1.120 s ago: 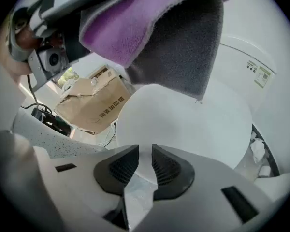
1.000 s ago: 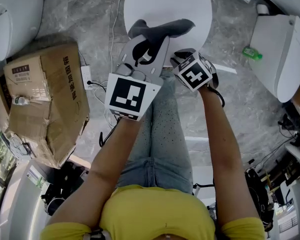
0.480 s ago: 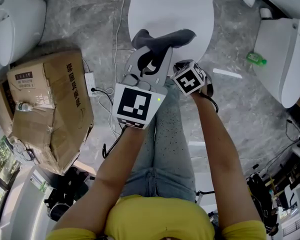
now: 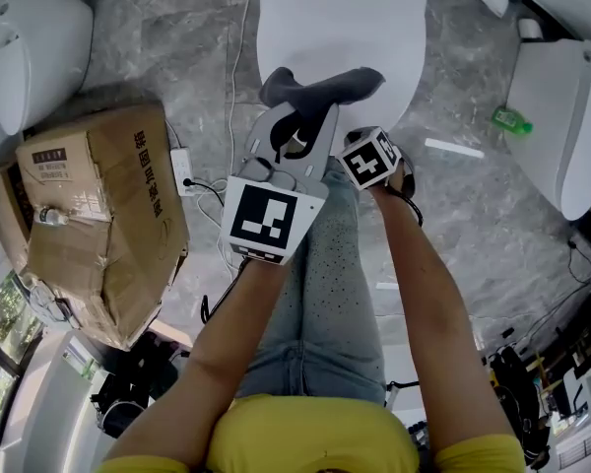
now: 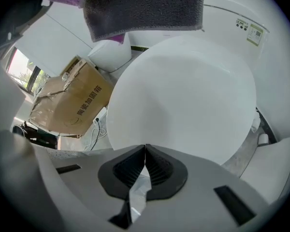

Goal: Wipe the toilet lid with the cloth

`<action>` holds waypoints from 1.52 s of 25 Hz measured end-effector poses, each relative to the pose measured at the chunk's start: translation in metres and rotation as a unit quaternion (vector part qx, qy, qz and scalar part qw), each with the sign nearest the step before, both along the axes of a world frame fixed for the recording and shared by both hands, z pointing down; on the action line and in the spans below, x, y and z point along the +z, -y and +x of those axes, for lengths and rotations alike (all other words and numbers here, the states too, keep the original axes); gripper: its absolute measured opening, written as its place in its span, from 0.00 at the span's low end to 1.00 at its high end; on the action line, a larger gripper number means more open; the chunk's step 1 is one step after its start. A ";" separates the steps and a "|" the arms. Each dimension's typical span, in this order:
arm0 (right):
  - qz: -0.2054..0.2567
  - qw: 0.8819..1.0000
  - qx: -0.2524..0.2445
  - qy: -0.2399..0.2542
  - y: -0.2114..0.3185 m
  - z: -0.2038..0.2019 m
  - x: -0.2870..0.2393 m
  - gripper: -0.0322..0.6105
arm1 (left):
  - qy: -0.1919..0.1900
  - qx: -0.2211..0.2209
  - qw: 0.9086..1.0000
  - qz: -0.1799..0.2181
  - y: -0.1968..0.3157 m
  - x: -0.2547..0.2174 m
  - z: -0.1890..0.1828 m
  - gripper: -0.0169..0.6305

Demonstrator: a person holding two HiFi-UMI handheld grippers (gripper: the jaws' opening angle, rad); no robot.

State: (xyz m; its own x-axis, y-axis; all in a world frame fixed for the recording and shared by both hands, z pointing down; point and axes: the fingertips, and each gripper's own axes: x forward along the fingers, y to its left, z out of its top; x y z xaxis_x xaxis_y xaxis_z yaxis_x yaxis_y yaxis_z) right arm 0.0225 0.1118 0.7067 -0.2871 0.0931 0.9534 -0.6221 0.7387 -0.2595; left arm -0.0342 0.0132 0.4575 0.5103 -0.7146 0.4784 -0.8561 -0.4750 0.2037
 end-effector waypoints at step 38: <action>0.208 0.959 0.152 0.116 0.147 0.033 -0.126 0.07 | 0.046 0.010 0.995 -0.084 0.154 0.165 -0.018 0.05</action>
State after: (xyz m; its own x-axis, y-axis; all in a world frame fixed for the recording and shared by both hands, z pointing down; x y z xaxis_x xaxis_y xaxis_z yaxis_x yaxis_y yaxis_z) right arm 0.0555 -0.0350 0.5812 -0.4500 -0.4027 0.7971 -0.7865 0.6015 -0.1401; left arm -0.0519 -0.1410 0.6229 0.4717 -0.6111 0.6357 -0.8659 -0.4571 0.2031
